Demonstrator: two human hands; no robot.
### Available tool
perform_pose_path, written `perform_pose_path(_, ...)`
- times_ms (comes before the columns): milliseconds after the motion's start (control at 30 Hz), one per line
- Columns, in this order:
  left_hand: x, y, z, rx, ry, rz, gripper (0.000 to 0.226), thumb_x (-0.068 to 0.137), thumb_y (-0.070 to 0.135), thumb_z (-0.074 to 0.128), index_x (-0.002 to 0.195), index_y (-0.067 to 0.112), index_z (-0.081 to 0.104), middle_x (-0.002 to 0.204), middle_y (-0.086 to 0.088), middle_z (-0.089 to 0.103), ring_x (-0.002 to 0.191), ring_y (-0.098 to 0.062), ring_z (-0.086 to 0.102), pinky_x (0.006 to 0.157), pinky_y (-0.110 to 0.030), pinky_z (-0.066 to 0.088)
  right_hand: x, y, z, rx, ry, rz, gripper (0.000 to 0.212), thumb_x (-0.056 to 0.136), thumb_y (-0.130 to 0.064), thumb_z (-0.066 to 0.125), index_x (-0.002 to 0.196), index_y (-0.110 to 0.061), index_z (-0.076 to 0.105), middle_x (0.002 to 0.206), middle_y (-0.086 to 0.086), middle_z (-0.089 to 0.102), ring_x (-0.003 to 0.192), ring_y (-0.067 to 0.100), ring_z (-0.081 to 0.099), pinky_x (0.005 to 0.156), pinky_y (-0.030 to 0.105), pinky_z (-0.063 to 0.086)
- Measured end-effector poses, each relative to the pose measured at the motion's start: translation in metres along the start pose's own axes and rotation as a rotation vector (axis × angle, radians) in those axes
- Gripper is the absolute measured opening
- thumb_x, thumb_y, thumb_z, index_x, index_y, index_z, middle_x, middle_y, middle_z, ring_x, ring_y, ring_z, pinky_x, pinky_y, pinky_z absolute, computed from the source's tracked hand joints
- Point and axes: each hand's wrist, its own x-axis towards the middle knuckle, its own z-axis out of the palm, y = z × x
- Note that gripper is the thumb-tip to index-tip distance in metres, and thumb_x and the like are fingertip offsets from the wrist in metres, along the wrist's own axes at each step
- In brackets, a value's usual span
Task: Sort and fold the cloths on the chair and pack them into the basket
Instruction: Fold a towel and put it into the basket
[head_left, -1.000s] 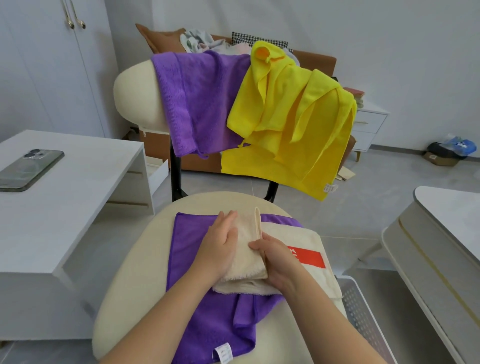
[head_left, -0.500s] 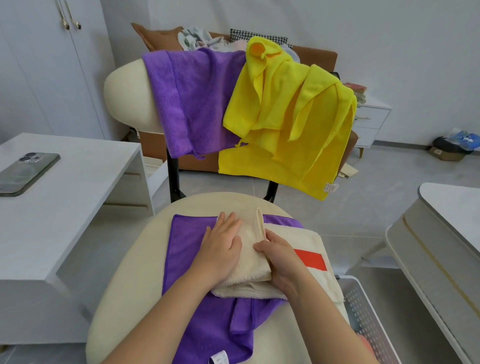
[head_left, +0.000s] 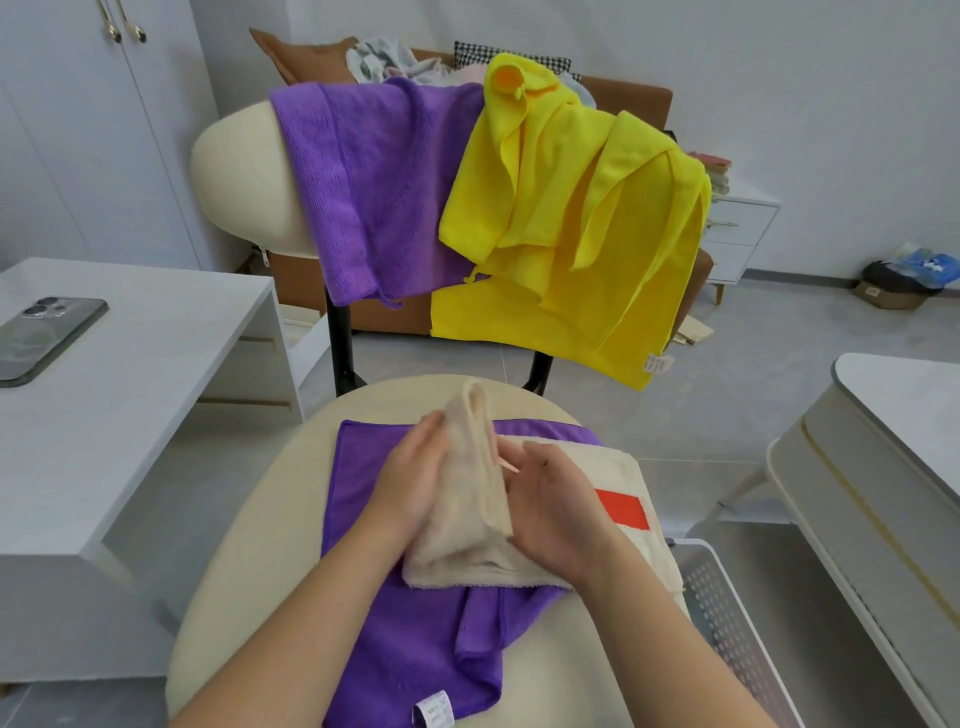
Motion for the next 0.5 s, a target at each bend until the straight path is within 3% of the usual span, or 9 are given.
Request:
perform_pose_path(33, 0.002, 0.003, -0.007, -0.186, 0.057, -0.097, 0.027, 0.099, 0.026, 0.044, 0.11, 0.014, 0.065, 0.118, -0.003, 0.065, 0.108, -0.016, 0.059, 0.095, -0.033, 0.044, 0.001, 0.004, 0.006, -0.077, -0.046, 0.005, 0.042, 0.076, -0.023, 0.054, 0.113, -0.01, 0.068, 0.105, 0.008, 0.065, 0.095, 0.019, 0.063, 0.085, 0.031, 0.048)
perform_pose_path(100, 0.001, 0.011, -0.024, -0.482, 0.115, -0.308, 0.03, 0.097, 0.036, 0.043, 0.096, 0.012, 0.062, 0.089, -0.007, 0.067, 0.082, -0.018, 0.062, 0.074, -0.032, 0.048, 0.008, 0.015, 0.012, -0.272, -0.045, 0.019, 0.038, 0.087, -0.015, 0.043, 0.119, -0.015, 0.064, 0.119, 0.002, 0.065, 0.109, 0.013, 0.06, 0.1, 0.029, 0.043)
perform_pose_path(167, -0.003, 0.016, -0.046, -0.611, 0.069, -0.4, 0.036, 0.094, 0.042, 0.045, 0.092, 0.011, 0.064, 0.08, -0.011, 0.065, 0.071, -0.023, 0.065, 0.071, -0.034, 0.048, 0.011, 0.023, 0.015, -0.616, 0.061, -0.091, 0.042, 0.094, -0.006, 0.035, 0.124, -0.022, 0.06, 0.132, -0.004, 0.059, 0.122, 0.008, 0.053, 0.111, 0.029, 0.035)
perform_pose_path(267, -0.012, 0.019, -0.07, -0.477, -0.033, -0.439, 0.039, 0.092, 0.04, 0.05, 0.092, 0.008, 0.072, 0.084, -0.016, 0.072, 0.072, -0.026, 0.07, 0.077, -0.036, 0.052, 0.013, 0.031, 0.01, -1.457, 0.261, -0.299, 0.045, 0.1, -0.019, 0.034, 0.144, -0.023, 0.037, 0.153, -0.006, 0.032, 0.144, 0.013, 0.022, 0.117, 0.027, 0.015)
perform_pose_path(333, -0.014, 0.015, -0.081, -0.302, -0.008, -0.498, 0.025, 0.091, 0.028, 0.056, 0.097, 0.006, 0.069, 0.081, -0.014, 0.073, 0.068, -0.023, 0.071, 0.072, -0.033, 0.055, 0.015, 0.043, 0.007, -1.928, 0.206, -0.183, 0.056, 0.101, -0.042, 0.022, 0.152, -0.023, 0.011, 0.16, -0.001, 0.002, 0.147, 0.02, -0.003, 0.119, 0.041, -0.001)
perform_pose_path(433, -0.013, 0.008, -0.091, -0.052, 0.042, -0.474, 0.012, 0.091, 0.003, 0.054, 0.095, 0.005, 0.065, 0.072, -0.009, 0.072, 0.066, -0.021, 0.068, 0.063, -0.03, 0.052, 0.02, 0.057, 0.009, -2.067, 0.19, -0.074, 0.075, 0.088, -0.066, 0.0, 0.152, -0.026, -0.002, 0.16, 0.002, -0.012, 0.146, 0.027, -0.015, 0.117, 0.051, -0.008)
perform_pose_path(500, -0.01, 0.006, -0.095, 0.086, 0.077, -0.444, 0.015, 0.09, -0.002, 0.05, 0.092, 0.005, 0.063, 0.077, -0.011, 0.07, 0.071, -0.023, 0.064, 0.062, -0.029, 0.049, 0.023, 0.058, 0.011, -2.072, 0.192, -0.091, 0.069, 0.093, -0.061, 0.008, 0.152, -0.027, -0.002, 0.16, 0.001, -0.012, 0.146, 0.026, -0.015, 0.117, 0.053, -0.007)
